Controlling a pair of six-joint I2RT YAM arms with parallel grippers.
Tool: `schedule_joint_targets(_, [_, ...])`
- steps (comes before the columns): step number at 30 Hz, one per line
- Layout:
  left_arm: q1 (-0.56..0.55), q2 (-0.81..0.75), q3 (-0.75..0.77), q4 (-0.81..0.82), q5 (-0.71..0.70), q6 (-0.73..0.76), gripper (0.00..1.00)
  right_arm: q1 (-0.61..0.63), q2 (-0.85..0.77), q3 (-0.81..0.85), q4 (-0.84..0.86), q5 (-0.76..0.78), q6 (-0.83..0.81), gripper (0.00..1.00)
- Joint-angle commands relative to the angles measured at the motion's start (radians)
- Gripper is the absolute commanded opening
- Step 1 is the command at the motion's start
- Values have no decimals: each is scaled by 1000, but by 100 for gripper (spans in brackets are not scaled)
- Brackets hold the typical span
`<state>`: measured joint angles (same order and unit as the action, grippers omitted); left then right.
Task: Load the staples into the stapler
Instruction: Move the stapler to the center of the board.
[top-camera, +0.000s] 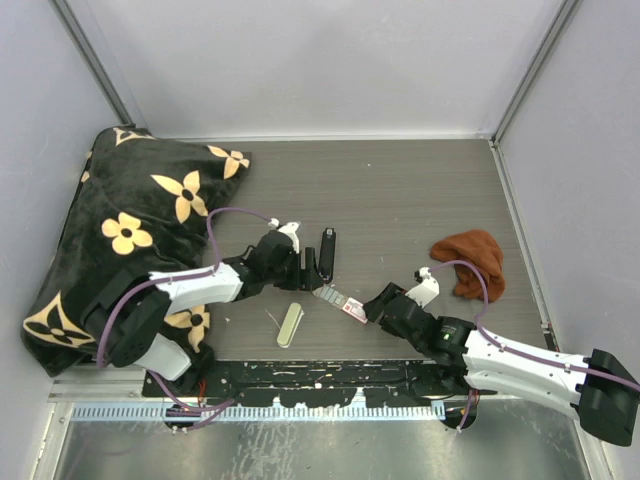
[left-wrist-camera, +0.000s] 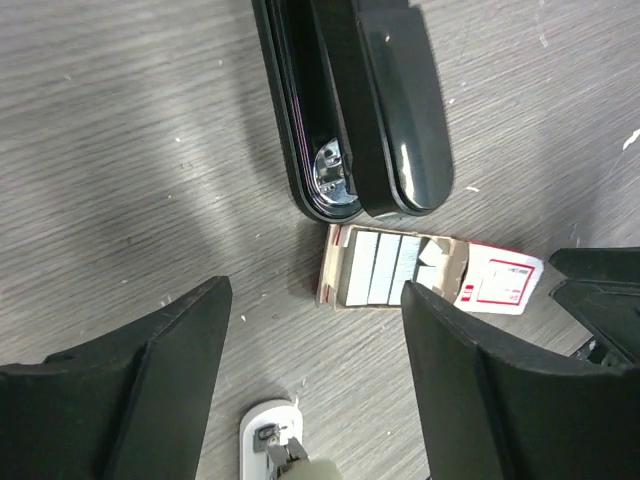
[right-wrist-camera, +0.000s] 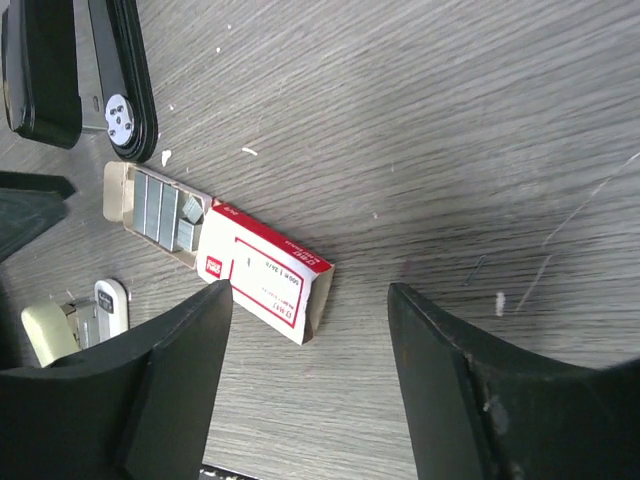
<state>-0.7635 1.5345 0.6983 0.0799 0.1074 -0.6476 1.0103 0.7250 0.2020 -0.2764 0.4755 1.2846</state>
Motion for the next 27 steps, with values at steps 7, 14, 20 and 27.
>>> schedule_joint_targets(7, [-46,-251,126,-404,-255,89,84,-13,-66,156,-178,165,-163,79])
schedule_joint_targets(14, [-209,-345,91,-573,-360,-25,87,-15,-6,223,-196,192,-241,83])
schedule_joint_targets(20, [-315,-325,90,-600,-410,-98,91,-16,7,222,-185,175,-251,85])
schedule_joint_targets(27, [-315,-273,84,-563,-388,-112,84,-20,-11,209,-183,171,-259,86])
